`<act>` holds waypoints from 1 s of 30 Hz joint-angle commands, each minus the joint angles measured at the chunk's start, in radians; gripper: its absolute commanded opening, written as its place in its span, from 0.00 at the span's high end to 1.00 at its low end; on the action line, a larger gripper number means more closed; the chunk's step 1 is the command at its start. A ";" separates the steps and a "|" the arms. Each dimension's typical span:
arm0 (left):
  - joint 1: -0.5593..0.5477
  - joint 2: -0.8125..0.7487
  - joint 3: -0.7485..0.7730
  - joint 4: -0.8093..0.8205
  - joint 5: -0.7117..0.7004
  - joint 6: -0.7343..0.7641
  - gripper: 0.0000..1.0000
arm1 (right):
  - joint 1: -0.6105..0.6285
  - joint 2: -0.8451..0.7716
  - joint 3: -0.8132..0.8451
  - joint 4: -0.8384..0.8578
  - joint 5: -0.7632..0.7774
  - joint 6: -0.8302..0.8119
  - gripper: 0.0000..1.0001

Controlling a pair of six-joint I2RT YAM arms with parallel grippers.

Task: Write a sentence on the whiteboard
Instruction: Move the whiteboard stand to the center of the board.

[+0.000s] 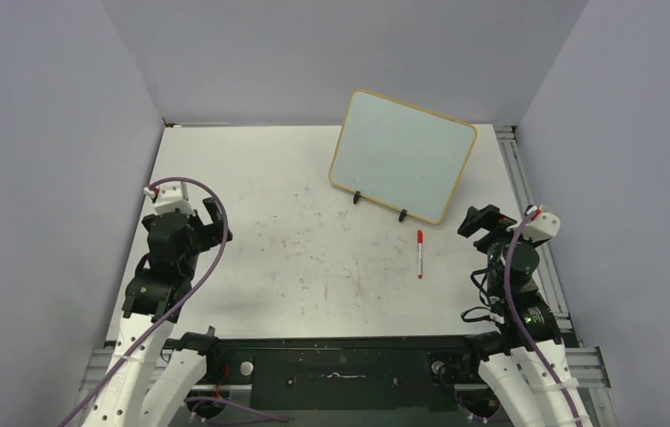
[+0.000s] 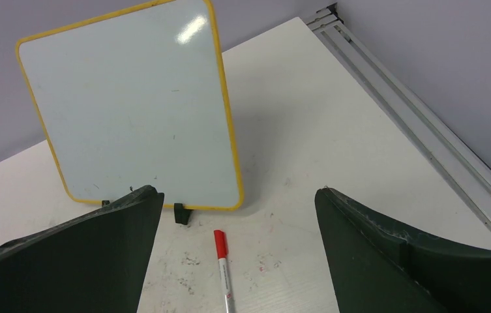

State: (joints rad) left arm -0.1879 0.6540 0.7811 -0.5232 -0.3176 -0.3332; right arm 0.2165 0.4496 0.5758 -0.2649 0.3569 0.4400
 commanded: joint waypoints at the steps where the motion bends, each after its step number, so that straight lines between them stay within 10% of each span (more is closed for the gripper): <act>1: 0.006 0.038 0.042 0.001 0.008 -0.009 0.04 | -0.001 -0.007 0.027 -0.001 0.017 0.005 0.10; 10: -0.008 0.048 0.005 0.059 0.199 0.043 0.04 | 0.000 0.002 0.036 -0.006 -0.010 -0.003 0.10; 15: -0.198 0.149 0.004 0.138 0.211 -0.074 0.04 | -0.001 0.035 0.055 -0.027 -0.061 -0.006 0.10; 21: -0.489 0.404 0.045 0.346 0.106 -0.143 0.04 | -0.001 0.058 0.081 -0.079 -0.104 -0.002 0.10; 30: -0.553 0.809 0.178 0.641 0.164 -0.137 0.00 | 0.001 0.023 0.068 -0.113 -0.160 0.013 0.10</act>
State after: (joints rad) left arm -0.7280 1.3548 0.8543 -0.0959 -0.1642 -0.4675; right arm 0.2169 0.4961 0.6170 -0.3828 0.2321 0.4427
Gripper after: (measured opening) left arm 0.974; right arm 0.898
